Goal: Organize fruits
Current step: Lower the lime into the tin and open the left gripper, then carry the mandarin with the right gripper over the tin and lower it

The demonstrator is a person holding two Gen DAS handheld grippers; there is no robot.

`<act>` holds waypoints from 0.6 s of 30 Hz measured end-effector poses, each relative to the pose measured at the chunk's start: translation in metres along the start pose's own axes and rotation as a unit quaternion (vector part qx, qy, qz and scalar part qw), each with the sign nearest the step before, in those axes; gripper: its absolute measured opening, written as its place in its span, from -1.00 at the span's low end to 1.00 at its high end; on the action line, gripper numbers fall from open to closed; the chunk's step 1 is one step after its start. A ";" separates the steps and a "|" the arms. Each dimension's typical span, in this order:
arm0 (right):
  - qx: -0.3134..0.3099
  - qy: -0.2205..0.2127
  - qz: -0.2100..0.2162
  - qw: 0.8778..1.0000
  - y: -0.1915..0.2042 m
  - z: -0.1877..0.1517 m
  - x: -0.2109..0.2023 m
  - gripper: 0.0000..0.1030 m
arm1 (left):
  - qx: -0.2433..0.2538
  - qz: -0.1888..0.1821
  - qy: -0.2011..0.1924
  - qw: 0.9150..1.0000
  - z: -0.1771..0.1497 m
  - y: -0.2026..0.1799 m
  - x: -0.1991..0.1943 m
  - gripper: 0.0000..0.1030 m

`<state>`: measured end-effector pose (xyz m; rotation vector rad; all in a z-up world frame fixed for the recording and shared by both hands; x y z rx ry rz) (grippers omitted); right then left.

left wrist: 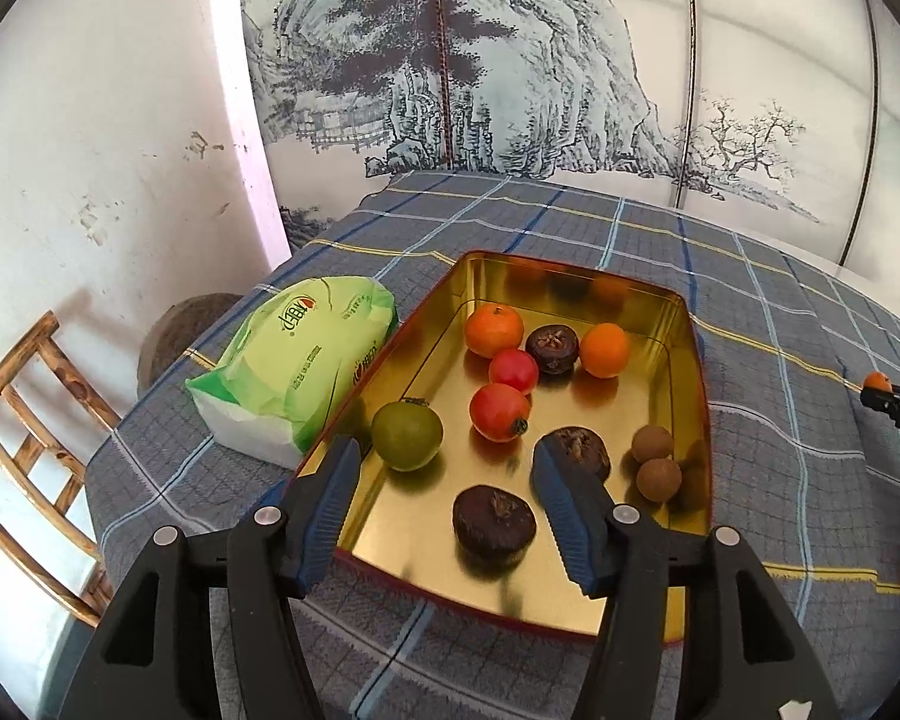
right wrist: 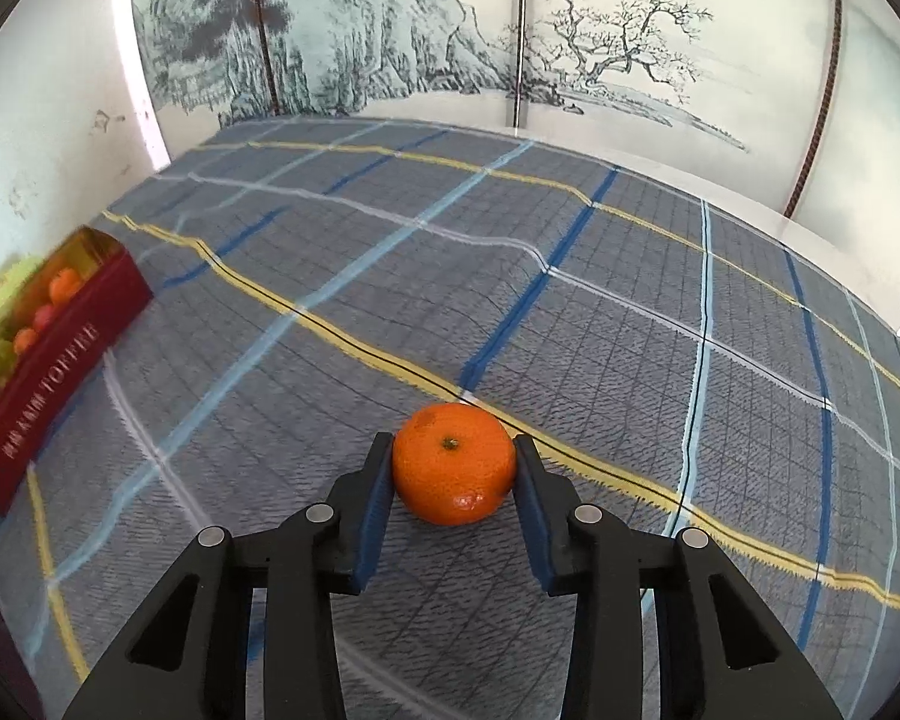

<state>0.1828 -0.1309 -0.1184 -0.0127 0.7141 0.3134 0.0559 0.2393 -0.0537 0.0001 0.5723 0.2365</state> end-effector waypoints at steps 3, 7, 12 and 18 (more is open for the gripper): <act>0.006 -0.006 0.016 1.000 0.010 0.002 -0.011 -0.23 | -0.003 -0.009 -0.003 1.000 -0.002 -0.003 -0.008 0.12; -0.007 -0.010 0.034 0.999 0.034 0.004 -0.022 -0.23 | -0.001 -0.017 -0.006 1.000 -0.003 -0.007 -0.016 0.14; -0.023 -0.016 0.069 0.997 0.075 0.014 -0.033 -0.23 | -0.004 -0.022 -0.010 1.000 -0.005 -0.005 -0.026 0.21; -0.051 -0.021 0.131 0.990 0.144 0.032 -0.045 -0.23 | -0.012 -0.013 -0.013 1.000 -0.009 0.004 -0.032 0.39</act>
Point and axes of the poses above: each gripper's, at about its wrist camera, not at the fingertips, and x roughly the way its jaws point, y to its left, z to its top, the point moved 7 cm from there along x, roughly the way its jaws point, and after that the axes turned 7 degrees about -y, right-handed, at the moved point
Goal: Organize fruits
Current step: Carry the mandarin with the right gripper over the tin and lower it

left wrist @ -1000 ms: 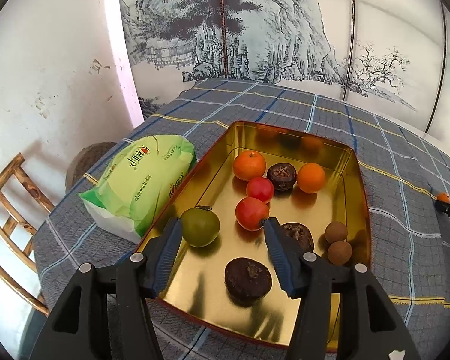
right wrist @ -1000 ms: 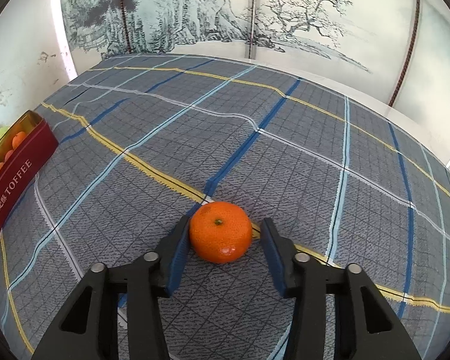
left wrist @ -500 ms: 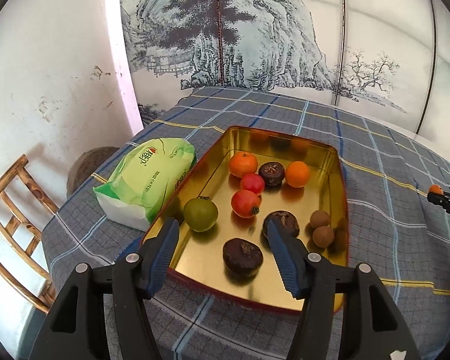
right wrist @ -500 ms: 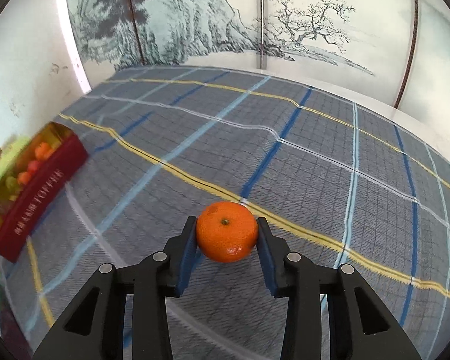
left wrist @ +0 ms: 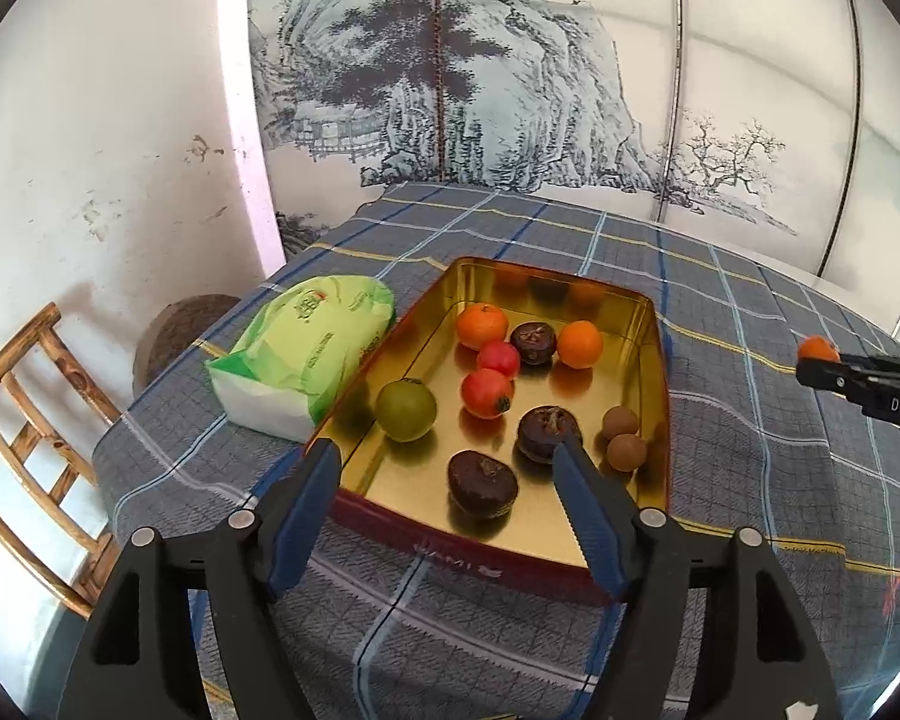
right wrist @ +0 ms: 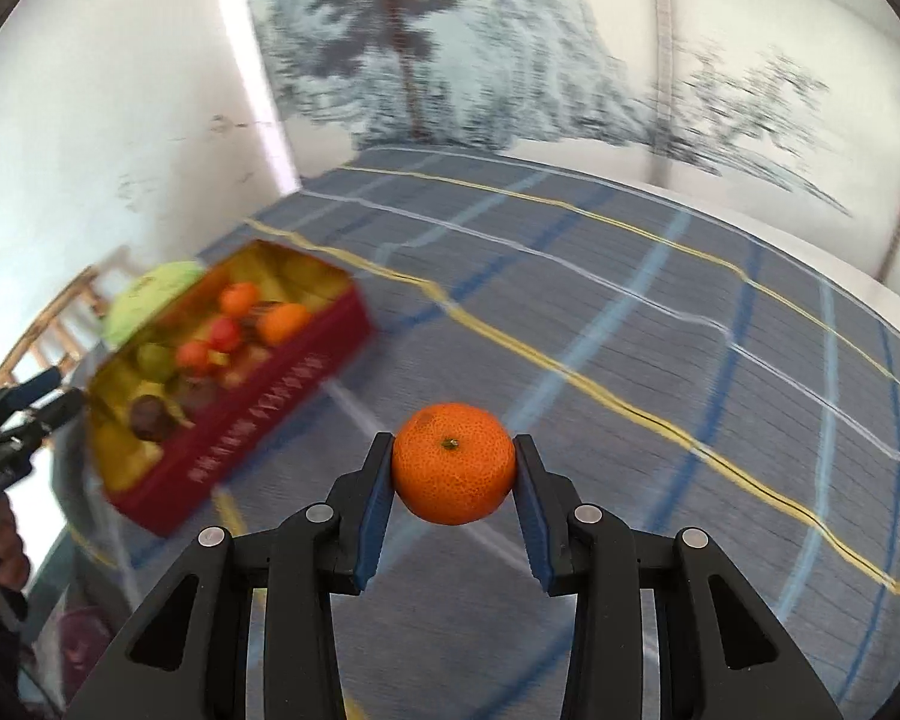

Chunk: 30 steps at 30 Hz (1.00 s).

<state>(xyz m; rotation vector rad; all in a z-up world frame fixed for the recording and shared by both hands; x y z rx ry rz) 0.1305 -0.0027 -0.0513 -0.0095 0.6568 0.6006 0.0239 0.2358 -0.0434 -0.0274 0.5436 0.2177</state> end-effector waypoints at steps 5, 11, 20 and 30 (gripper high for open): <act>-0.036 0.003 0.042 0.998 0.057 0.020 0.016 -0.23 | -0.010 0.008 0.004 1.000 -0.005 0.010 -0.002 0.42; -0.066 0.015 0.068 0.995 0.103 0.032 0.042 -0.23 | -0.021 0.015 0.000 1.000 -0.008 0.020 -0.009 0.63; -0.074 0.046 0.069 0.994 0.126 0.037 0.088 -0.23 | -0.023 0.017 -0.024 0.999 -0.004 0.029 -0.018 0.82; -0.081 0.070 0.054 0.993 0.132 0.039 0.121 -0.22 | -0.022 -0.001 -0.029 0.999 -0.004 0.027 -0.021 0.87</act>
Point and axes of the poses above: each gripper's, at about its wrist camera, not at the fingertips, and x roughly the way its jaws point, y to its left, z to its top, the point moved 7 cm from there along x, roughly the way its jaws point, and after that the axes turned 7 degrees about -y, right-handed, at the moved point
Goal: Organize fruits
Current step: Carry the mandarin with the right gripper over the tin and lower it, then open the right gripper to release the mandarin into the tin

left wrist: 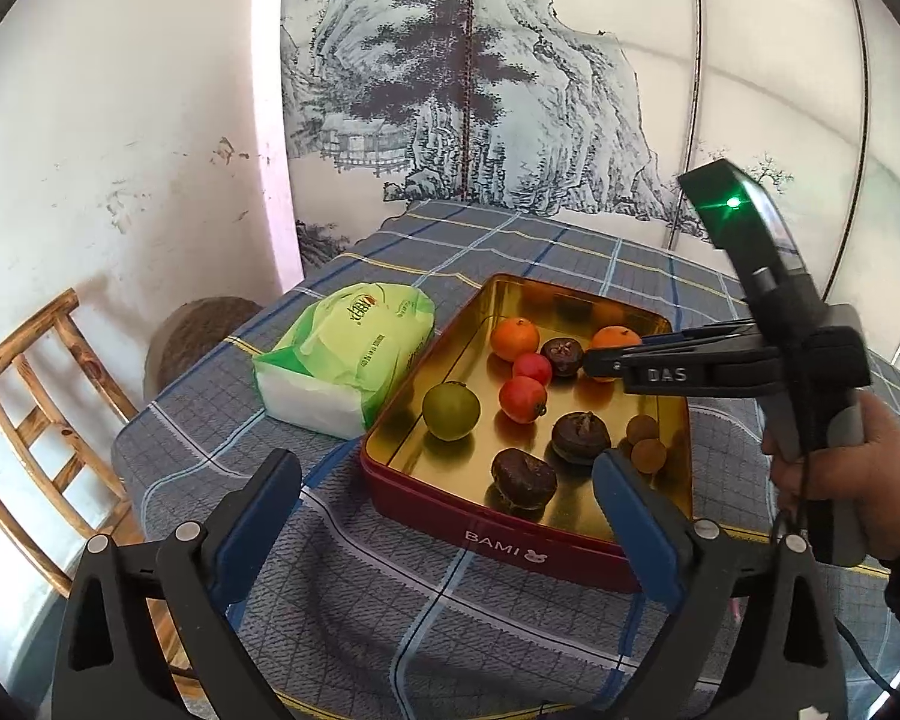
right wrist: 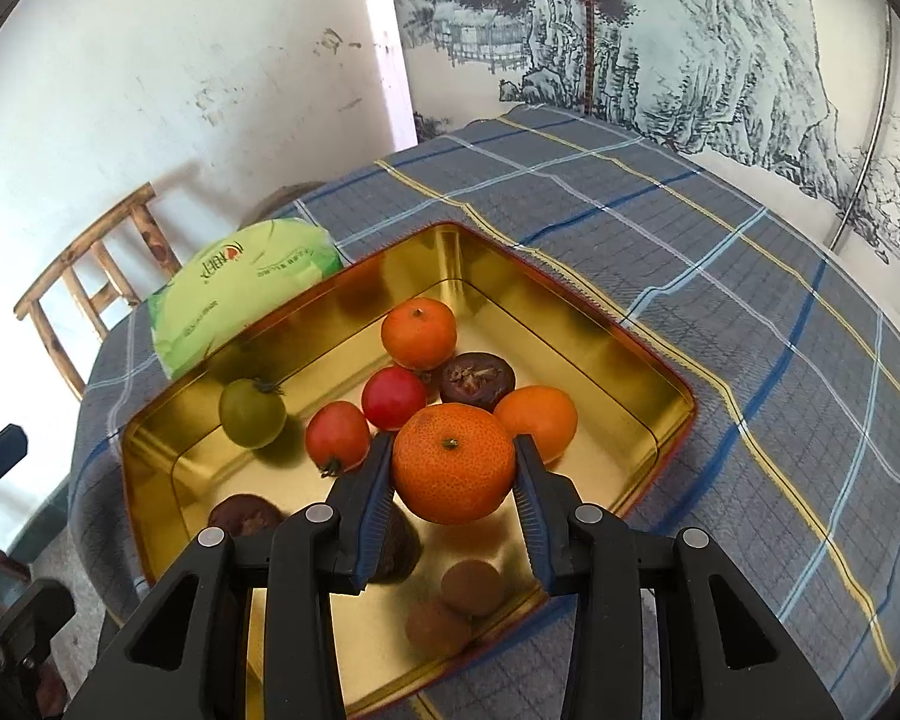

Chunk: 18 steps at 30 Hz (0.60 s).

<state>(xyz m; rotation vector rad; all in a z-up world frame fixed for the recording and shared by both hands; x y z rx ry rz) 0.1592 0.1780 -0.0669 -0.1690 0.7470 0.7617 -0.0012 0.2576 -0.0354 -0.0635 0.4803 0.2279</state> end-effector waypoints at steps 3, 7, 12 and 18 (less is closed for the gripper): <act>0.002 0.003 -0.001 1.000 0.000 0.000 0.004 -0.22 | 0.007 0.010 -0.009 1.000 0.000 0.001 -0.003 0.87; 0.008 0.005 -0.003 1.000 -0.003 0.000 0.009 -0.22 | 0.026 0.019 -0.021 0.999 0.003 -0.003 -0.006 0.87; 0.006 0.005 -0.004 1.000 -0.002 0.002 0.011 -0.22 | 0.036 0.017 -0.023 0.999 0.002 -0.009 -0.006 0.87; -0.001 -0.004 -0.010 1.000 0.000 0.007 0.011 -0.21 | 0.046 0.015 -0.022 0.999 0.001 -0.013 -0.006 0.90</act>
Point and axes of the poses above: each gripper's, at about its wrist camera, not at the fingertips, and x roughly the way its jaws point, y to its left, z to its top, the point moved 7 cm from there along x, roughly the way its jaws point, and after that the axes turned 7 degrees about -y, right-handed, at the moved point
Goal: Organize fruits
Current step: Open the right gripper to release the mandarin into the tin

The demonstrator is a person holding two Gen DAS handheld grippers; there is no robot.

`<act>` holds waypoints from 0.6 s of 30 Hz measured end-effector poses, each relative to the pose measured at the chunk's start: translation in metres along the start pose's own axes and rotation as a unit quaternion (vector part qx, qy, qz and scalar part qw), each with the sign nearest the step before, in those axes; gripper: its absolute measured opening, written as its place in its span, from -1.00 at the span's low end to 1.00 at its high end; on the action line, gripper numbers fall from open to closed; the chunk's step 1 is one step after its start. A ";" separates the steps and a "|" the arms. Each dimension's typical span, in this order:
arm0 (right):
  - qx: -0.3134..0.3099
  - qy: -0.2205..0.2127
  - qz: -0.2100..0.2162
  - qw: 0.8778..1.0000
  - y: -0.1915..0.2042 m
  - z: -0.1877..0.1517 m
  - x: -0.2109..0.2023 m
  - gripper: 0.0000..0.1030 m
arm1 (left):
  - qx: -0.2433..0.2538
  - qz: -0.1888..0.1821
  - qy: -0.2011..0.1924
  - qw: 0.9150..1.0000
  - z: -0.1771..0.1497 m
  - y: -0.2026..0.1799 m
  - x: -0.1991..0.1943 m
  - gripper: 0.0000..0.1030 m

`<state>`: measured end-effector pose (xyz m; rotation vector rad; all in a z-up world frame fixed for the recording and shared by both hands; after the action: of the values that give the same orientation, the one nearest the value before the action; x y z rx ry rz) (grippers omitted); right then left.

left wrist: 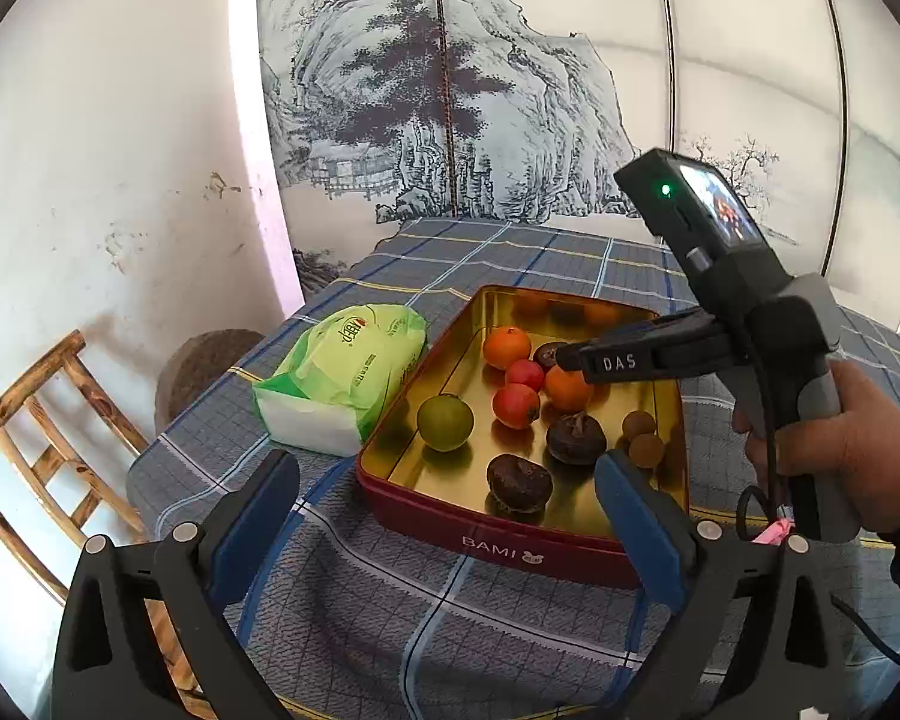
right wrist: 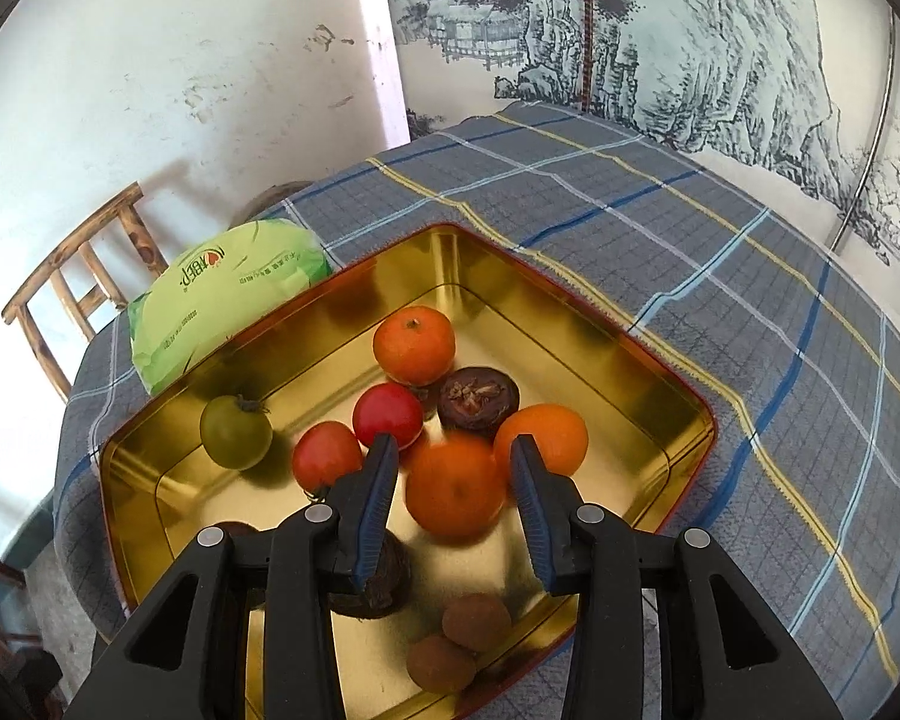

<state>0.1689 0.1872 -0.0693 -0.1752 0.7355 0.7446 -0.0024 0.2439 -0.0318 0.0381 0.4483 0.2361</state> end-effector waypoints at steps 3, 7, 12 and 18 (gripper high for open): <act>0.001 -0.009 0.000 1.000 0.001 0.004 -0.004 -0.21 | 0.002 0.001 -0.005 1.000 0.001 -0.001 -0.002 0.90; 0.006 -0.033 0.006 0.999 0.005 0.006 -0.023 -0.21 | -0.002 -0.007 -0.019 1.000 0.006 -0.002 -0.008 0.92; -0.020 -0.115 -0.016 0.993 0.016 -0.002 -0.082 0.14 | -0.019 0.030 -0.042 0.999 0.019 0.010 -0.022 0.98; -0.042 -0.215 -0.101 0.970 0.014 -0.018 -0.159 0.80 | -0.053 0.035 -0.056 0.996 0.031 0.021 -0.033 0.98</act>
<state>0.0699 0.1027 0.0245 -0.1560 0.2681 0.5916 -0.0220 0.2576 0.0119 -0.0360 0.3232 0.3251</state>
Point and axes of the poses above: each gripper's, at about its wrist camera, not at the fingertips, and x roughly the way its jaws point, y to its left, z to its top, the point moved 7 cm from there along x, roughly the way its jaws point, and after that the axes turned 7 degrees about -y, right-handed, at the moved point
